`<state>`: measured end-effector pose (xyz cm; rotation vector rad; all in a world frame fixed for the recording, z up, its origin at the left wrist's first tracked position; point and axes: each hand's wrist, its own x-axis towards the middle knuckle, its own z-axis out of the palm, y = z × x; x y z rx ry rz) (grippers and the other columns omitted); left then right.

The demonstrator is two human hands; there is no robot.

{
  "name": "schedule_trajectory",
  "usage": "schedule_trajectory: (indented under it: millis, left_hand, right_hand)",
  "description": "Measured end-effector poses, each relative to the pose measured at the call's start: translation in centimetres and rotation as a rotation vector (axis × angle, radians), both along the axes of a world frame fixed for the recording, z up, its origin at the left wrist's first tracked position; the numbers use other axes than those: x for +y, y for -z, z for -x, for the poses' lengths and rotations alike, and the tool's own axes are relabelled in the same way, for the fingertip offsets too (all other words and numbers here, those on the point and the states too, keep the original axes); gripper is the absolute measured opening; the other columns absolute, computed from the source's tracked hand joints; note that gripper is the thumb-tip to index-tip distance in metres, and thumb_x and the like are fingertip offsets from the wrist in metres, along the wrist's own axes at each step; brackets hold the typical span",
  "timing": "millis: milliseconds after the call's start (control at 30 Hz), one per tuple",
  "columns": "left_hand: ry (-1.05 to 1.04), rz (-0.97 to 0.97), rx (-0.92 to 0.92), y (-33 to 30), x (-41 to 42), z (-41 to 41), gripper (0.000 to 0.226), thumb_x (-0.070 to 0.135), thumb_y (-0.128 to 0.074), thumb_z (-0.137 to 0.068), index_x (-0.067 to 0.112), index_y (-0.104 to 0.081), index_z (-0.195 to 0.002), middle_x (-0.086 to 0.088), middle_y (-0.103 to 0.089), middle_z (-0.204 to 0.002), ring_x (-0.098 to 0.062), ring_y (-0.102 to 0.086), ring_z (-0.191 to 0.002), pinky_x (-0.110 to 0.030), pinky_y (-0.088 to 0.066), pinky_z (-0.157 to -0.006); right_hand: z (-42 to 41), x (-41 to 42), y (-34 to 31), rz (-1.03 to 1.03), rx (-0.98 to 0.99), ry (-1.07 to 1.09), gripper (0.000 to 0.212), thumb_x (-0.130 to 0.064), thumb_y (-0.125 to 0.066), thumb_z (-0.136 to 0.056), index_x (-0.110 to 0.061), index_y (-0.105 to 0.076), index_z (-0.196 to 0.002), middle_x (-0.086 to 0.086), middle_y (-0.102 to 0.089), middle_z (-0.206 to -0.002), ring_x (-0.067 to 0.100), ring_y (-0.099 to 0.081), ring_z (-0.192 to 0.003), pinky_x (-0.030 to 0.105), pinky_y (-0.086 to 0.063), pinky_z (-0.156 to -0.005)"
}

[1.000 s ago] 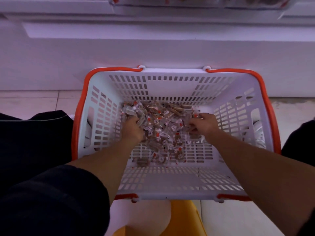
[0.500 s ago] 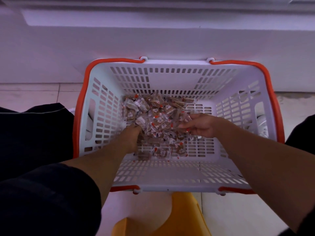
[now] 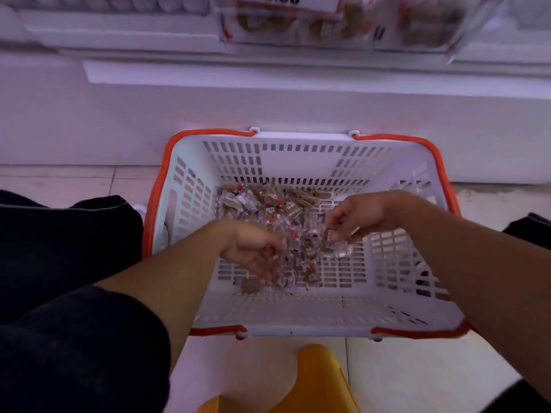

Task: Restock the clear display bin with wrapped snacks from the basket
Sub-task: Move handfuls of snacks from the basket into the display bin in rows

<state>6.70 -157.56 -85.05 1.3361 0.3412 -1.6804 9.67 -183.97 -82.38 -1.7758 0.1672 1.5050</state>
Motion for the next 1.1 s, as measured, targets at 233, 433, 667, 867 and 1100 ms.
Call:
schedule_trajectory:
  millis: [233, 433, 667, 867, 1100]
  left_hand:
    - [-0.086, 0.337, -0.201, -16.9, -1.4, -5.6, 0.014, 0.013, -0.061, -0.085, 0.010, -0.071, -0.095, -0.006, -0.066, -0.086, -0.018, -0.067, -0.079, -0.032, -0.061, -0.074]
    - [-0.022, 0.344, -0.469, -30.6, -0.1, -5.7, 0.049, 0.041, -0.054, -0.087, 0.004, -0.051, -0.119, -0.020, -0.069, -0.108, -0.028, -0.073, -0.087, -0.025, -0.059, -0.059]
    - [-0.099, 0.443, -0.685, -34.8, 0.2, -4.2, 0.040, 0.052, -0.057, -0.086, 0.020, -0.069, -0.106, -0.018, -0.072, -0.106, -0.028, -0.074, -0.086, -0.025, -0.060, -0.061]
    - [-0.169, 0.434, -0.746, -35.0, -0.5, -4.5, 0.040, 0.041, -0.067, -0.076, 0.014, -0.067, -0.105, -0.011, -0.074, -0.102, -0.025, -0.074, -0.088, -0.020, -0.057, -0.057]
    - [-0.139, 0.415, -0.779, -35.1, -0.8, -4.9, 0.042, 0.034, -0.071, -0.077, 0.012, -0.069, -0.112, -0.013, -0.074, -0.106, -0.022, -0.072, -0.098, -0.022, -0.057, -0.069]
  right_hand:
    - [-3.5, 1.1, -17.8, -0.203, -0.094, -0.129, 0.034, 0.005, -0.065, -0.083, 0.003, -0.058, -0.116, 0.011, -0.065, -0.095, 0.023, -0.066, -0.083, 0.041, -0.060, -0.073]
    - [-0.7, 1.3, -29.5, -0.498, -0.598, 0.054, 0.028, 0.004, -0.075, -0.072, -0.011, -0.066, -0.095, 0.018, -0.070, -0.094, 0.025, -0.071, -0.080, 0.035, -0.060, -0.070]
    - [0.3, 3.5, -33.2, -0.397, -1.378, 0.076, 0.036, -0.013, -0.085, -0.060, -0.018, -0.069, -0.092, 0.003, -0.073, -0.087, 0.025, -0.072, -0.075, 0.038, -0.061, -0.075]
    - [0.1, 4.0, -33.4, -0.263, -1.514, 0.136, 0.051, -0.014, -0.085, -0.061, -0.019, -0.071, -0.109, -0.001, -0.073, -0.096, 0.018, -0.071, -0.079, 0.039, -0.059, -0.074]
    - [0.5, 5.1, -32.7, -0.043, -1.768, -0.130, 0.067, -0.023, -0.080, -0.077, -0.019, -0.054, -0.138, -0.008, -0.068, -0.120, 0.000, -0.062, -0.107, 0.010, -0.044, -0.092]
